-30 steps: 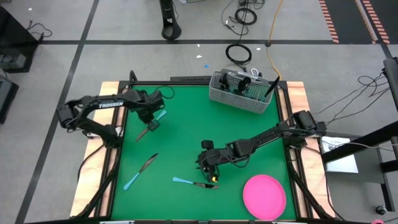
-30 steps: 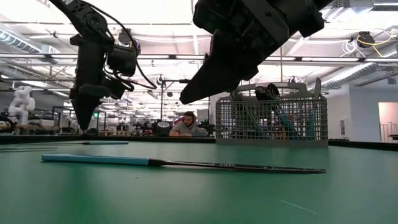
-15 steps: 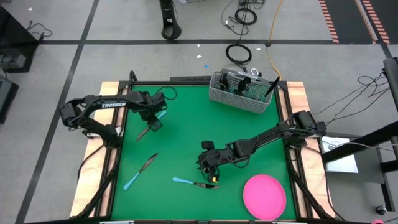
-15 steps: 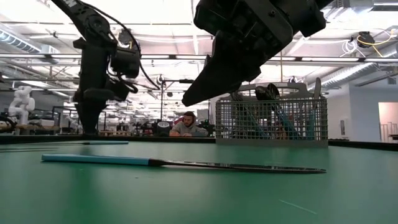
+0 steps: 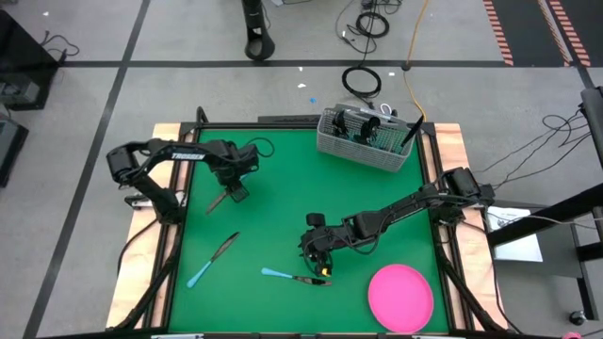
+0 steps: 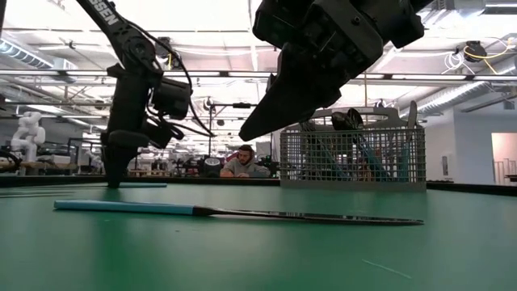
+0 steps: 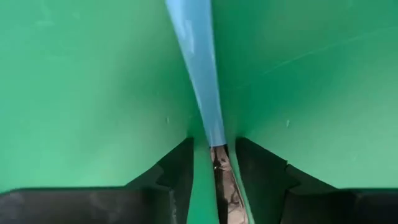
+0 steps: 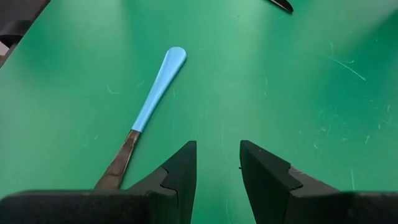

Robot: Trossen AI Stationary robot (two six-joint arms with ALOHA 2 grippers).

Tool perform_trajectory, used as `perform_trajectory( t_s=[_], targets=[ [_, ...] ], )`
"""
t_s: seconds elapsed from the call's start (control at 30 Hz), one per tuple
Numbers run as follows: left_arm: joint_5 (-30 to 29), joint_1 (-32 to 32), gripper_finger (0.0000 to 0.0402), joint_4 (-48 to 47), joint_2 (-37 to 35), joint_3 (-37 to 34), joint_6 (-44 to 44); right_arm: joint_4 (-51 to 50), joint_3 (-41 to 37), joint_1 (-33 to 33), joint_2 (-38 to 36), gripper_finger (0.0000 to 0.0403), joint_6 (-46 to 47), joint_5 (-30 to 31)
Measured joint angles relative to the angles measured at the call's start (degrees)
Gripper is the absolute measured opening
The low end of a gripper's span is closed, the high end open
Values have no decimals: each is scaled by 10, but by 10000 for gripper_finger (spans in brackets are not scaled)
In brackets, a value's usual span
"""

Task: Sort silverware
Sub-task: Put the blue table knife into the silverware basket

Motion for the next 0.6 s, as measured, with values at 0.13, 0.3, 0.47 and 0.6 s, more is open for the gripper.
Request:
perform_trajectory(
  t_s=[0.13, 0.3, 0.47, 0.6],
  targets=[
    [5, -12, 77, 6, 8, 0, 18, -2, 0, 0, 0, 114, 0, 0],
    [-3, -34, 14, 10, 8, 3, 18, -21, 0, 0, 0, 114, 0, 0],
    [-16, -64, 34, 15, 10, 2, 17, -75, 0, 0, -10, 114, 16, 0],
    [-25, -88, 40, 13, 13, 19, 6, -111, 0, 0, -36, 114, 25, 5]
  ],
)
